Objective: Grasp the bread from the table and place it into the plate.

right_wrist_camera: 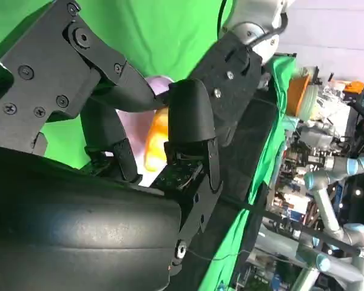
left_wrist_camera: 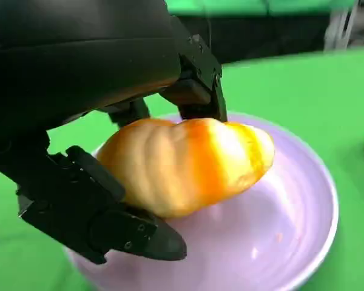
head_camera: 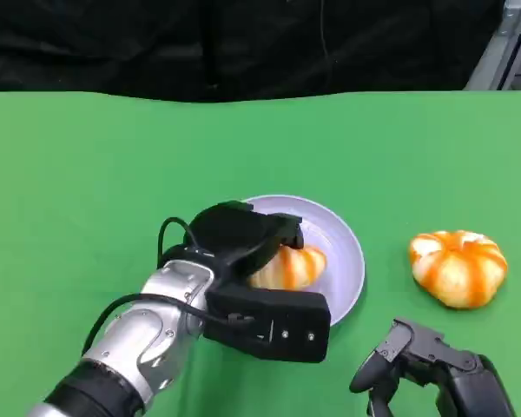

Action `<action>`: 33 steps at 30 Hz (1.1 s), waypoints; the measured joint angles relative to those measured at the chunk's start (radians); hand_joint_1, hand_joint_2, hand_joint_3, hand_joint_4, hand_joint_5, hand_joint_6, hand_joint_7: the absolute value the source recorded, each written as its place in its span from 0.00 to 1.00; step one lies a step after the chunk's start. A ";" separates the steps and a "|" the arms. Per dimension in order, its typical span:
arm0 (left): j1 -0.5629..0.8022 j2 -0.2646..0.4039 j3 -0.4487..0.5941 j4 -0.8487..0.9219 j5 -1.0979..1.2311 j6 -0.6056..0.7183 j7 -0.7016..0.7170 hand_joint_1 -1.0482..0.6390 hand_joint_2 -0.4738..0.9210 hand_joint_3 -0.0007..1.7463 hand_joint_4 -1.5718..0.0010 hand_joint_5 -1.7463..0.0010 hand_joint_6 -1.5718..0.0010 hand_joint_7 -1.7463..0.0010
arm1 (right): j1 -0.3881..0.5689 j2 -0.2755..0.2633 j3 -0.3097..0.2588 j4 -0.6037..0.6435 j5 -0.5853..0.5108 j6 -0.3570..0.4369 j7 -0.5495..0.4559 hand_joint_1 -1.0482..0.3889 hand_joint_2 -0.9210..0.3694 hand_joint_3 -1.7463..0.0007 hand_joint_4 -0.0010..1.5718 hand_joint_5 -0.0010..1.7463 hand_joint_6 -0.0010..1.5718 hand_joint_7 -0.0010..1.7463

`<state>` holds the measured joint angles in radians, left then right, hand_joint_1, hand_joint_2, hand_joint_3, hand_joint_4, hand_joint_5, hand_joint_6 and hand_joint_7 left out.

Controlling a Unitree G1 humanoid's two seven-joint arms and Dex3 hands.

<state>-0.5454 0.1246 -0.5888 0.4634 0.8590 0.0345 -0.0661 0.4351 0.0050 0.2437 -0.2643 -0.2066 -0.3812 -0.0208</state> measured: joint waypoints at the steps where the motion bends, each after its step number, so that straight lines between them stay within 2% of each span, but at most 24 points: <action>1: 0.000 0.005 -0.004 -0.020 0.001 0.017 -0.039 0.13 1.00 0.25 0.99 0.68 0.94 0.92 | 0.002 0.000 0.002 -0.003 -0.001 0.003 0.000 0.62 0.55 0.13 0.48 0.94 0.49 0.83; 5: -0.001 0.033 -0.026 -0.066 0.007 0.066 -0.187 0.11 1.00 0.26 1.00 0.74 0.95 0.92 | 0.012 0.000 0.004 -0.019 -0.003 0.005 0.000 0.63 0.54 0.13 0.48 0.94 0.49 0.83; 10: -0.001 0.066 -0.045 -0.099 0.009 0.074 -0.277 0.10 1.00 0.26 1.00 0.76 0.94 0.92 | 0.015 -0.001 0.006 -0.026 -0.003 0.010 0.000 0.62 0.54 0.14 0.48 0.95 0.48 0.84; 27: -0.001 0.085 -0.045 -0.139 0.008 0.079 -0.313 0.10 1.00 0.27 1.00 0.75 0.91 0.92 | 0.015 0.000 0.008 -0.027 0.001 0.015 0.000 0.61 0.54 0.14 0.47 0.95 0.48 0.84; 28: -0.001 0.088 -0.045 -0.144 0.008 0.080 -0.316 0.14 1.00 0.25 0.99 0.68 0.91 0.92 | 0.015 0.000 0.009 -0.027 0.001 0.015 0.000 0.63 0.53 0.14 0.47 0.95 0.48 0.84; 30: 0.071 0.120 0.039 -0.256 -0.078 0.041 -0.310 0.16 1.00 0.24 1.00 0.62 0.91 0.92 | 0.012 0.001 0.011 -0.029 -0.001 0.016 -0.001 0.64 0.53 0.13 0.47 0.96 0.48 0.84; 33: 0.179 0.178 0.182 -0.443 -0.212 -0.042 -0.273 0.17 1.00 0.23 1.00 0.60 0.91 0.92 | 0.013 0.000 0.008 -0.028 -0.002 0.018 -0.004 0.64 0.53 0.13 0.47 0.96 0.47 0.85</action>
<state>-0.3659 0.3028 -0.4069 0.0205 0.6465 -0.0079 -0.3392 0.4480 0.0051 0.2518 -0.2926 -0.2082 -0.3632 -0.0246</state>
